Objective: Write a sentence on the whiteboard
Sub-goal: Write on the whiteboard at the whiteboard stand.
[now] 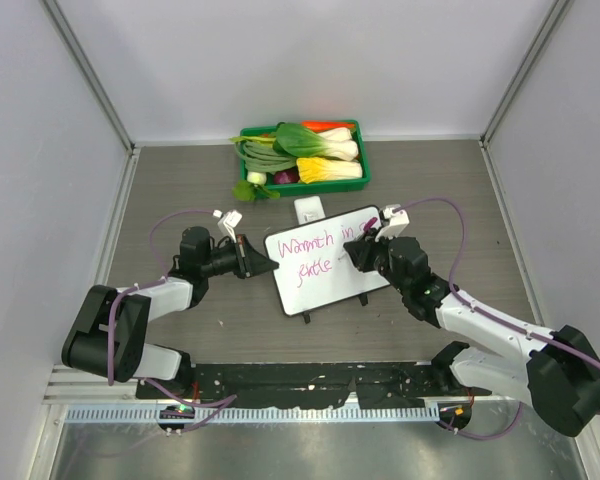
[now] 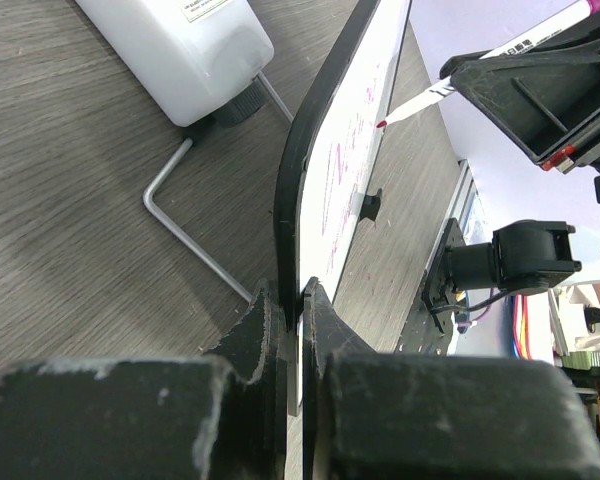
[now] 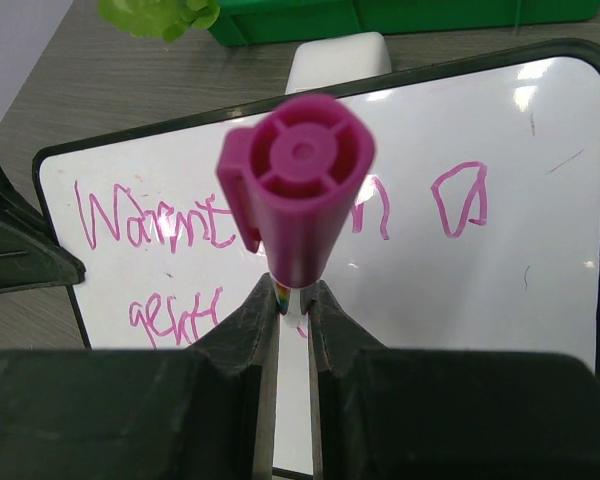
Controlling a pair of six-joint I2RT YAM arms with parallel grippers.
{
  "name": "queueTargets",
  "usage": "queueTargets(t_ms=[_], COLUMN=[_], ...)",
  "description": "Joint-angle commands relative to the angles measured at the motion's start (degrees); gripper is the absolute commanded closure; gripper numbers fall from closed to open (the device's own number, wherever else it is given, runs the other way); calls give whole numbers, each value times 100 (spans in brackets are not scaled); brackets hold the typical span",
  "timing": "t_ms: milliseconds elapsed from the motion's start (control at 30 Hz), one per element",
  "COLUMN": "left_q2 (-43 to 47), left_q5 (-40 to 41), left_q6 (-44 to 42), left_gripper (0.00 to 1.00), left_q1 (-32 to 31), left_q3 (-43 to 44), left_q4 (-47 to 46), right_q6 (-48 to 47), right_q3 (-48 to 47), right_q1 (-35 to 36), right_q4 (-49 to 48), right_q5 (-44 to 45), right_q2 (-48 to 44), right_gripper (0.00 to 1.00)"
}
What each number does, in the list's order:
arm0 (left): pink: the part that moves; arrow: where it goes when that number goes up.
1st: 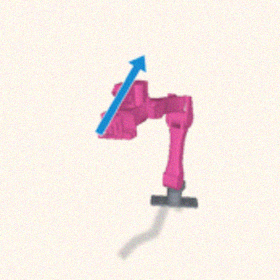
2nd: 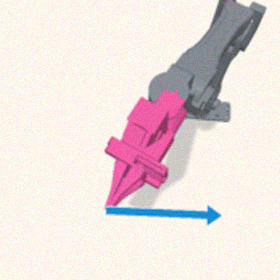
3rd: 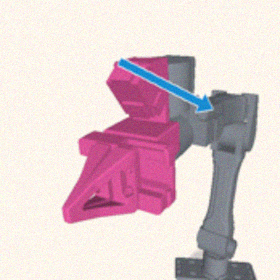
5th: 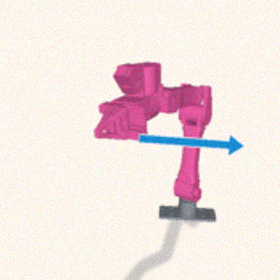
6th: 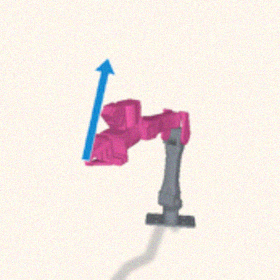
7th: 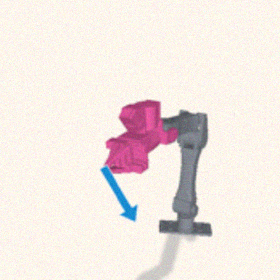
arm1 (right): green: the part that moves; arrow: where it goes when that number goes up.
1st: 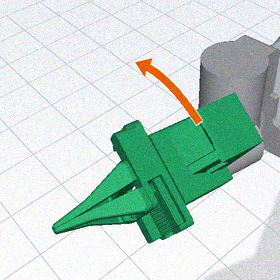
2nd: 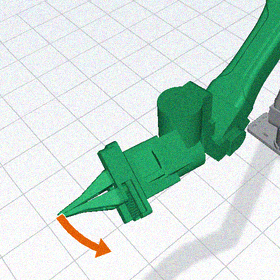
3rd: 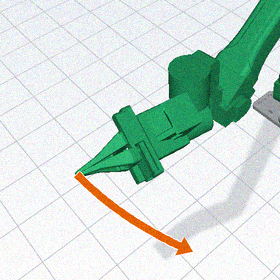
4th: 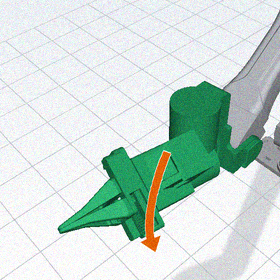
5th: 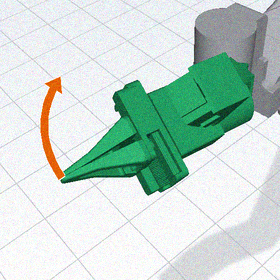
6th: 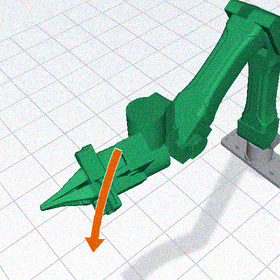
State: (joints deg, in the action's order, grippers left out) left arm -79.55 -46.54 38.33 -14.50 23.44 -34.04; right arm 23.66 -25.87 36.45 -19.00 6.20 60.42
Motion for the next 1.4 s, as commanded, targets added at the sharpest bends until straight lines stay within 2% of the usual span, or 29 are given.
queueTargets(t_ms=[0,367,900,1367], left_q2=[-96,-96,-87,-87], left_q5=[576,576,576,568], left_q6=[-484,-466,-475,-466], left_gripper=[100,100,100,100], left_q1=[18,26,26,26], left_q3=[11,11,-6,3], left_q4=[223,196,196,196], right_q6=[-37,-107,-37,112], right_q3=[-235,-252,-270,-331], right_q1=[29,29,20,29], right_q4=[-385,-279,187,-288], right_q5=[101,224,1208,541], right_q2=[-83,206,84,-207], right_gripper=[99,99,99,99])
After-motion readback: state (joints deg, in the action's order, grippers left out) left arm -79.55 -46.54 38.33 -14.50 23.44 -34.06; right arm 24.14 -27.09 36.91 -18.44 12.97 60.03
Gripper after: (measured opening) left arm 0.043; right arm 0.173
